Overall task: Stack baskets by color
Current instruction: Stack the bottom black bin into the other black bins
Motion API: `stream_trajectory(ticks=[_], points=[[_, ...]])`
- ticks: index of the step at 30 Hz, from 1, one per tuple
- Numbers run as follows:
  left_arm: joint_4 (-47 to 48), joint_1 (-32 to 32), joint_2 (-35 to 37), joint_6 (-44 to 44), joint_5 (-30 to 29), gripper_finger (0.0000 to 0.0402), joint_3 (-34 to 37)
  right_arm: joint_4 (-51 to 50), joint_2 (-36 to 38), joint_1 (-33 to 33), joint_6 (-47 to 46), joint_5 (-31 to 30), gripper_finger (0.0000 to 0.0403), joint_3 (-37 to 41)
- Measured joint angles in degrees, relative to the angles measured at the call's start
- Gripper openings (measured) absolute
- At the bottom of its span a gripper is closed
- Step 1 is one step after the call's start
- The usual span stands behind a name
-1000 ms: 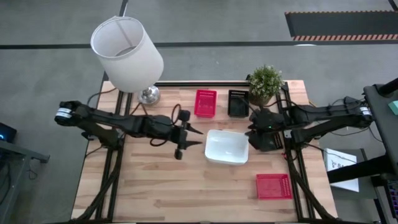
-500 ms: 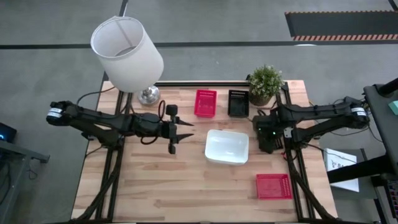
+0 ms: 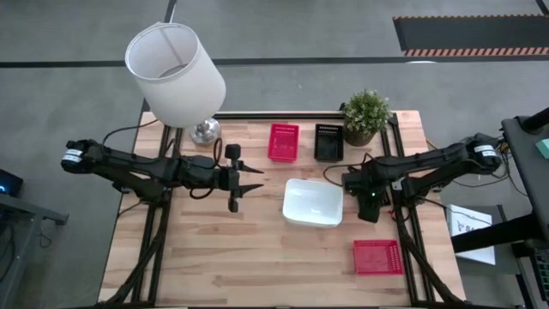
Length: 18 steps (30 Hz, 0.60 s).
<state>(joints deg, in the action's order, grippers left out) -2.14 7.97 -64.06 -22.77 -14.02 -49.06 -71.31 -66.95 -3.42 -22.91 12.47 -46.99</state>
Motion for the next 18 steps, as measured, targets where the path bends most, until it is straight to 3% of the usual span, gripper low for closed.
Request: stream_trajectory(ticks=[6,9,18], points=[[0.17,0.00,-0.02,0.03,0.00,0.0147,0.00,3.49,-2.63,-3.85,-3.37,-0.64,0.0171,1.58],[0.19,0.00,-0.02,0.05,0.02,0.0147,0.00,3.89,-4.47,-5.05,-5.13,-4.25,0.0171,1.80],[1.28,0.00,-0.04,0.06,0.01,0.0147,0.00,6.12,-8.61,-5.35,-5.58,-6.74,0.0171,2.24]])
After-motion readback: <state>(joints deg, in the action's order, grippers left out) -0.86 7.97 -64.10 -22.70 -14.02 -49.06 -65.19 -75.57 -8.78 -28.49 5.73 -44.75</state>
